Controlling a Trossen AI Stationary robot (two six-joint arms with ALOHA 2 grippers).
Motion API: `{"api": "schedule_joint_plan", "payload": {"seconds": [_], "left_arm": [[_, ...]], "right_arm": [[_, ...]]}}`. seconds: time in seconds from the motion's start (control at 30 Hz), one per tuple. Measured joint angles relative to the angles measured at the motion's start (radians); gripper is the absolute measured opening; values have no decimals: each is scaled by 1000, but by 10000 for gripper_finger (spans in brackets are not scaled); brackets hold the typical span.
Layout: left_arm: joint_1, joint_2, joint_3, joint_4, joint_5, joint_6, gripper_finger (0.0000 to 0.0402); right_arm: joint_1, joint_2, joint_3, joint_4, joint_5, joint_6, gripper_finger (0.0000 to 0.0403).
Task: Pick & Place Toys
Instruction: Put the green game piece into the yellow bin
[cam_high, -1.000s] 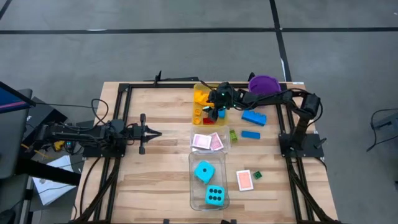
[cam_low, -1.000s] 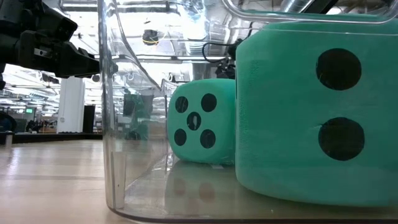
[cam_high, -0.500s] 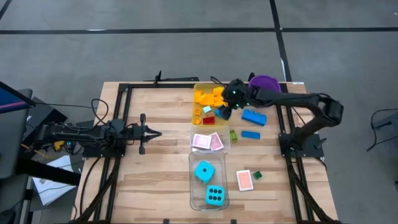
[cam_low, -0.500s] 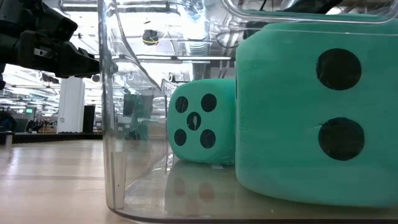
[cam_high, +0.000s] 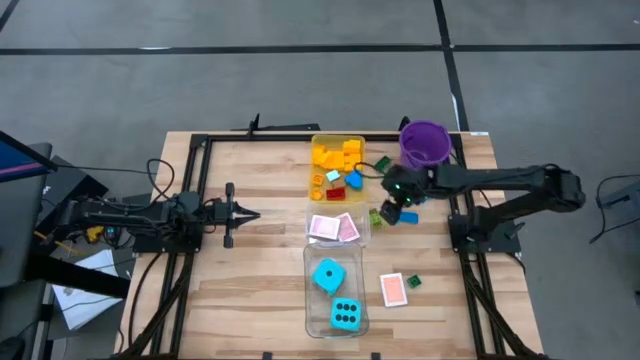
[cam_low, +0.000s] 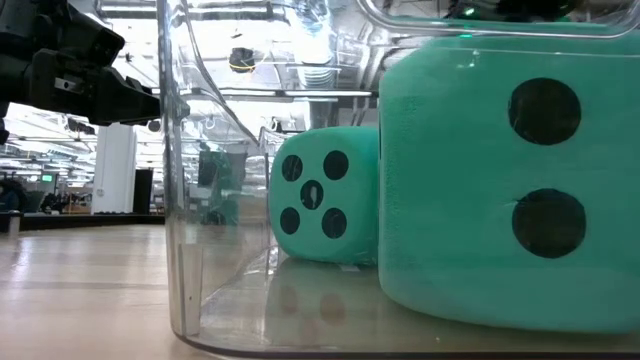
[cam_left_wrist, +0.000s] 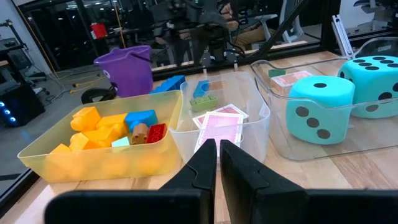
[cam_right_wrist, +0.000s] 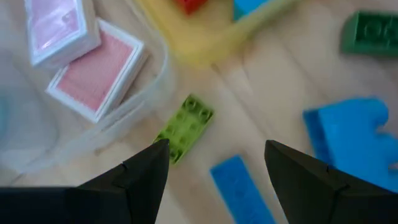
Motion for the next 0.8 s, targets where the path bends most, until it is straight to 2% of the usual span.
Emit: {"api": "schedule_joint_plan", "payload": {"seconds": [0.3,0.6,0.8], "left_arm": [[0,0,0,0,0,0,17],[0,0,0,0,0,0,17],[0,0,0,0,0,0,17]], "right_arm": [[217,-143,-141,-26,9,377,255],[514,-133,-187,-57,6,778,255],[709,-54,-187,-54,14,1032,255]]}}
